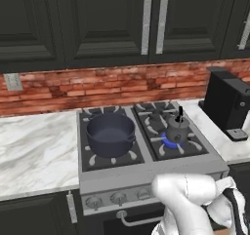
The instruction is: Pick the kettle from the counter and place it on a stove burner. Then turn the burner on.
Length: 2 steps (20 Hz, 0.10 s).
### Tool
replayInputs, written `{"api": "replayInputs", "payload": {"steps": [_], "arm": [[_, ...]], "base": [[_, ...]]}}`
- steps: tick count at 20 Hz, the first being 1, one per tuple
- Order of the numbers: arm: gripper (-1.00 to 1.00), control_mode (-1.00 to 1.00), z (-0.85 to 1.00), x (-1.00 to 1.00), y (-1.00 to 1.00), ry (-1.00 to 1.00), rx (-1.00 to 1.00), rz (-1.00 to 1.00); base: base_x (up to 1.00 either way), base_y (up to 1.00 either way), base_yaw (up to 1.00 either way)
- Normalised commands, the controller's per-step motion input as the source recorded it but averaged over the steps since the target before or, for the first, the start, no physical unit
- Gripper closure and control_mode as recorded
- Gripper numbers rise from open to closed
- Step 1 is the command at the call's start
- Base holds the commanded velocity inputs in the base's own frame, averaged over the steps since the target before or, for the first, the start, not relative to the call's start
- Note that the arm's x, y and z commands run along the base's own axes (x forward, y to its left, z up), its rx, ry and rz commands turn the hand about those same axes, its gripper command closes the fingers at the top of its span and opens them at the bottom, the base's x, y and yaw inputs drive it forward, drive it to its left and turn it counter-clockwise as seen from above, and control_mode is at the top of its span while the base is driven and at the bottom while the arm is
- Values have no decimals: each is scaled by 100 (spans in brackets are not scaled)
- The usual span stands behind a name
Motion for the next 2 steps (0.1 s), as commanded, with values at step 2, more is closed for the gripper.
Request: {"api": "replayInputs", "payload": {"steps": [2], "arm": [[100,-100,0,0,0,0,0,0]], "base": [[0,0,0]]}}
